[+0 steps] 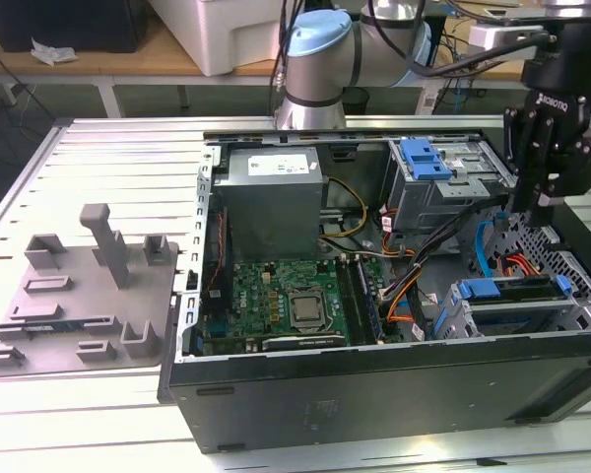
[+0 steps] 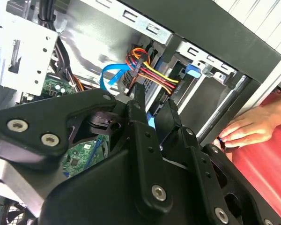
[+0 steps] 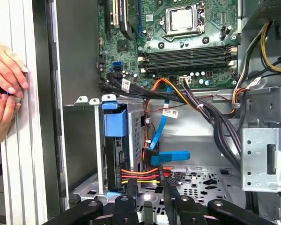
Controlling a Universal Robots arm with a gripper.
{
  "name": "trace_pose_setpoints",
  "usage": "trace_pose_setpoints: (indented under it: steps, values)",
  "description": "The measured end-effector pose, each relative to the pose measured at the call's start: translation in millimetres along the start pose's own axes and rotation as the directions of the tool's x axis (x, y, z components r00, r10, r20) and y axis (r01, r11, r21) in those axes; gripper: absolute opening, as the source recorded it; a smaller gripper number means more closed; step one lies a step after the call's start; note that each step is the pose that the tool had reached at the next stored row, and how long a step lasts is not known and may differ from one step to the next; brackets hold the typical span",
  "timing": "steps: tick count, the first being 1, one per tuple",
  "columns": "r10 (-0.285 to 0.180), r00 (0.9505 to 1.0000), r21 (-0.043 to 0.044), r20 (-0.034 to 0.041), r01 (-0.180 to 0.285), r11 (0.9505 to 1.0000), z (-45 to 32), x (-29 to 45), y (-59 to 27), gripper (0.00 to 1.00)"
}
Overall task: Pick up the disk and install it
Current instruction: 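Insert the second disk wire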
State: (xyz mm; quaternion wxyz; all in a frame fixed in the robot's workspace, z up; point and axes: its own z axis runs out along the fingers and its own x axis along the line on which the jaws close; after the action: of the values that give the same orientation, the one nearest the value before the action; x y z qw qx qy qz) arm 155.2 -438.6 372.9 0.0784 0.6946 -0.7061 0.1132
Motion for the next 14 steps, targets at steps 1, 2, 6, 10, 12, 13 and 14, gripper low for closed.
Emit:
trace_pose_setpoints:
  steps: [1, 2, 6, 10, 12, 13, 14]
  values:
    - [0.0, 1.0, 0.0003, -0.0014, 0.0, 1.0, -0.5, -1.3, 1.2, 0.36]
    - [0.0, 1.0, 0.0005, -0.0028, 0.0, 1.0, -0.7, -2.3, 2.4, 0.36]
    - [-0.001, 0.9998, 0.0013, -0.0186, 0.001, 1.0, -1.4, -3.5, 8.6, 0.36]
    - [-0.001, 0.9993, 0.0023, -0.0367, 0.001, 1.0, -1.6, -3.6, 13.6, 0.36]
    - [-0.002, 0.9984, 0.0037, -0.056, 0.002, 1.0, -1.7, -5.2, 18.2, 0.36]
    - [-0.002, 0.9982, 0.0043, -0.0592, 0.002, 1.0, -2.0, -7.1, 18.6, 0.36]
    - [-0.002, 0.9981, 0.0046, -0.0618, 0.002, 1.0, -2.3, -8.9, 18.6, 0.36]
